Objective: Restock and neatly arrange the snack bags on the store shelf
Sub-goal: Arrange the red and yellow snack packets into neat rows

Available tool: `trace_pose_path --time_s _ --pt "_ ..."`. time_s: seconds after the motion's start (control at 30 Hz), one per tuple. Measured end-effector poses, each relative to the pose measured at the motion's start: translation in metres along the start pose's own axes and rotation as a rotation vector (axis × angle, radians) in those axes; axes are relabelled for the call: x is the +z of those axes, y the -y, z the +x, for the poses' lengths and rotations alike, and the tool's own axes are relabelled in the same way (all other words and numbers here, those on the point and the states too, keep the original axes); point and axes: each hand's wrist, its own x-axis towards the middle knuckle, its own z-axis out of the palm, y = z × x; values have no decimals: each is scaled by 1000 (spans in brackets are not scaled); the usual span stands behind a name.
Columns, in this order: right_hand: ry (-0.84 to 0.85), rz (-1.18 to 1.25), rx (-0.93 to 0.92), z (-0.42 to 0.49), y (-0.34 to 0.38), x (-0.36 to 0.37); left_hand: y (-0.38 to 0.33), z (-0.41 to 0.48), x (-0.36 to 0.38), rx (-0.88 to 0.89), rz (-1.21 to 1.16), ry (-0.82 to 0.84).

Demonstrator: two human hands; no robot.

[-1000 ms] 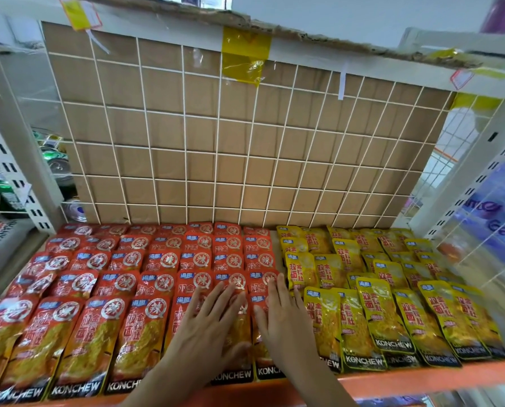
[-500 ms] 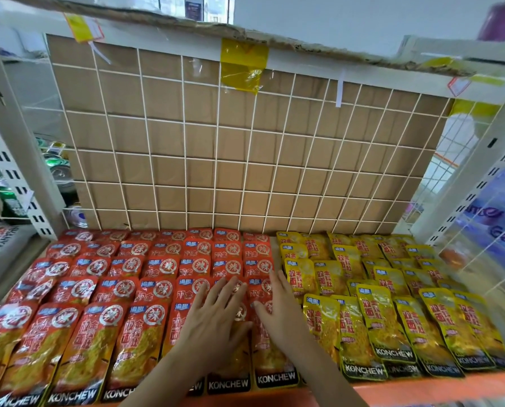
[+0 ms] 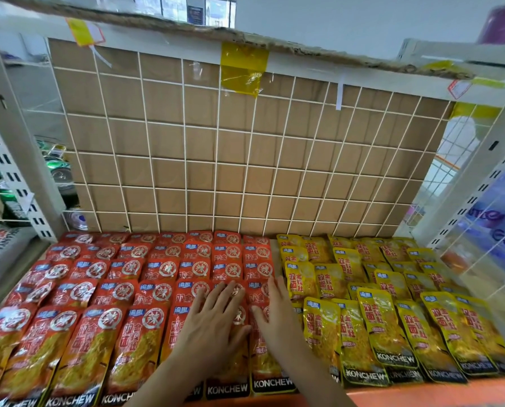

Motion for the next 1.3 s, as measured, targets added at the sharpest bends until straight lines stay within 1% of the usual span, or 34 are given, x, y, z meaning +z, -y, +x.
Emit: trace_pose_path --time_s 0.27,0.4,0.47,0.5,0.67,0.77,0.93,1.03,1.07,1.1,1.13,1.17,1.3 --pt "-13 -94 -50 -2 2 1 -3 -2 -5 18 -31 33" --pt "-89 -117 -121 -5 2 -11 0 -1 -16 -2 -71 -31" --pt "-147 -123 -116 -7 0 -20 0 2 -19 81 -69 -78" --pt "-178 -125 -95 -10 -2 -25 -2 3 -20 115 -104 -85" --pt "-309 -125 8 -27 -21 -41 -18 11 -23 230 -128 -66" --pt "-308 -128 77 -38 -31 -48 -30 17 -19 273 -79 -24" --pt "-286 -248 94 -46 -52 -52 -47 22 -14 274 -36 54" --pt "-245 -254 92 -46 -59 -57 -46 24 -10 307 11 48" --pt "-235 -256 79 -44 -61 -59 -44 24 -8 310 23 -4" --pt "-216 -259 65 -43 -63 -60 -42 23 -8 307 51 -17" --pt "-193 -257 54 -40 -65 -63 -41 21 -9 263 37 68" --pt "-171 -254 46 -37 -66 -65 -40 22 -8 262 26 98" --pt "-112 -220 15 -24 -78 -77 -45 24 -9 226 9 24"
